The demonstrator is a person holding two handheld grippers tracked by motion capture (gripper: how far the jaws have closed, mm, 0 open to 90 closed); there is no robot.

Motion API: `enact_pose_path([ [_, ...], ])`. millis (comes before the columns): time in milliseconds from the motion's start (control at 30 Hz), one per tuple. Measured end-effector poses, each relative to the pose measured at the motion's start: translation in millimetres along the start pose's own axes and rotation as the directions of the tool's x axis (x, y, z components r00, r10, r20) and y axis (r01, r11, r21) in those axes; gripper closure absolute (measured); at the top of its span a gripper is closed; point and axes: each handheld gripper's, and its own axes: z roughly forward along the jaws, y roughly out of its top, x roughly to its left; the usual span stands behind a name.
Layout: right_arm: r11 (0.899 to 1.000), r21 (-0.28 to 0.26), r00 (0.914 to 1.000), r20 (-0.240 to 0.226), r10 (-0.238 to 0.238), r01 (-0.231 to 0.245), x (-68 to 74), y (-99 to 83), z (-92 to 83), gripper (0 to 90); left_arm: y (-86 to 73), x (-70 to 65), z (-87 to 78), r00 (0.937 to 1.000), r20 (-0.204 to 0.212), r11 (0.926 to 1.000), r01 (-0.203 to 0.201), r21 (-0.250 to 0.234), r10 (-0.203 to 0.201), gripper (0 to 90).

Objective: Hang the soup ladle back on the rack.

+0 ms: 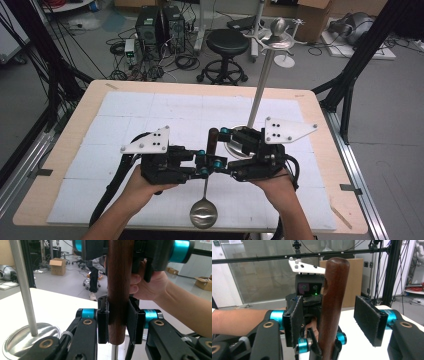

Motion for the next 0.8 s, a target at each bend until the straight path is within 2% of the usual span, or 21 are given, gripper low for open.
enact_pose_path([
  [433,1.000,-0.021,0.9998,-0.016,0.012,-0.013,-1.3,0.2,1.7,62.0,-0.5,-0.3,1.1,1.0000,0.009,1.0000,0.000,-0.002,0.000,73.4],
  [800,0.999,-0.022,0.9989,-0.036,0.030,-0.031,-2.5,-2.6,2.3,71.2,-0.3,-0.8,0.5,0.9999,0.011,0.9999,-0.009,-0.008,0.009,73.3],
])
